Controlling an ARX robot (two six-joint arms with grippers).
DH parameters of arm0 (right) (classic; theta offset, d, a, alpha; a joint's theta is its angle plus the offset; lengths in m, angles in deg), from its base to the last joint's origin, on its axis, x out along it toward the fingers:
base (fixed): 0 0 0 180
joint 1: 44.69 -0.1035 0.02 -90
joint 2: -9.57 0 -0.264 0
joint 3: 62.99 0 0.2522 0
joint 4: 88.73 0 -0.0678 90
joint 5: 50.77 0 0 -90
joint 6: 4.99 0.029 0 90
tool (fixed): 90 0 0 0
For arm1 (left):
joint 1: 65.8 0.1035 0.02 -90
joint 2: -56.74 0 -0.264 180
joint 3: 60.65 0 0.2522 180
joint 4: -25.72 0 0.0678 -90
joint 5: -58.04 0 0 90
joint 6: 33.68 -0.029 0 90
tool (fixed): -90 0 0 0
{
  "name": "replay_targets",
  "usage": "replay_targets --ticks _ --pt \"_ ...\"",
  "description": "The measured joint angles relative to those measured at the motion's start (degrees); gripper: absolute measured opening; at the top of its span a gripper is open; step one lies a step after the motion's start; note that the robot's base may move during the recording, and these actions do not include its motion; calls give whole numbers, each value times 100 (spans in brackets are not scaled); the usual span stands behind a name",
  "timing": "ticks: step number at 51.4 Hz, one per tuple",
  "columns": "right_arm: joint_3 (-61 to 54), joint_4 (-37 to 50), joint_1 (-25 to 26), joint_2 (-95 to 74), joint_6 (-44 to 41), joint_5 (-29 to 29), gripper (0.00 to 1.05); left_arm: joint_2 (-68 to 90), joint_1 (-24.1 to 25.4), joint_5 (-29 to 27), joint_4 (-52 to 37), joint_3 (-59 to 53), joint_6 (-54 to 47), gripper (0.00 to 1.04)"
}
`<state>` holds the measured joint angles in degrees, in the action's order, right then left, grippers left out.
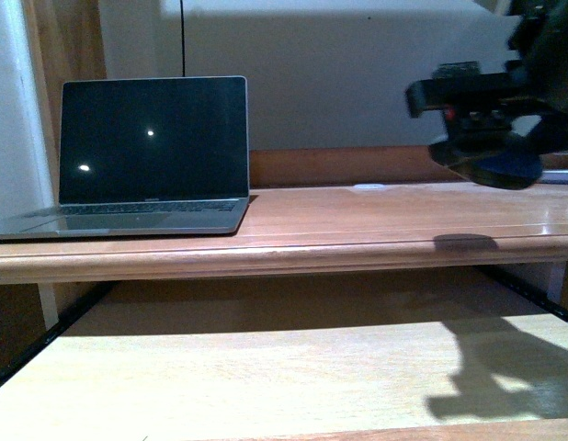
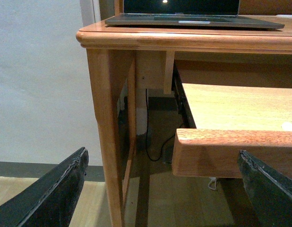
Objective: Place mouse
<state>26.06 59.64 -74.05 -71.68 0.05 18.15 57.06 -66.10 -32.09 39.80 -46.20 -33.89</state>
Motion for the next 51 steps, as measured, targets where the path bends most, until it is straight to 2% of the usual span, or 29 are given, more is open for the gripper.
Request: replay_targets --ticks 14,33,51 --pt "1202 -13 -728 -1095 291 -811 56 0 0 0 0 0 0 97" --pt "3338 -313 -1440 -3187 306 -2035 56 0 0 0 0 0 2 97" --pt "4347 -387 -1635 -4258 87 -2614 56 0 0 0 0 0 0 97"
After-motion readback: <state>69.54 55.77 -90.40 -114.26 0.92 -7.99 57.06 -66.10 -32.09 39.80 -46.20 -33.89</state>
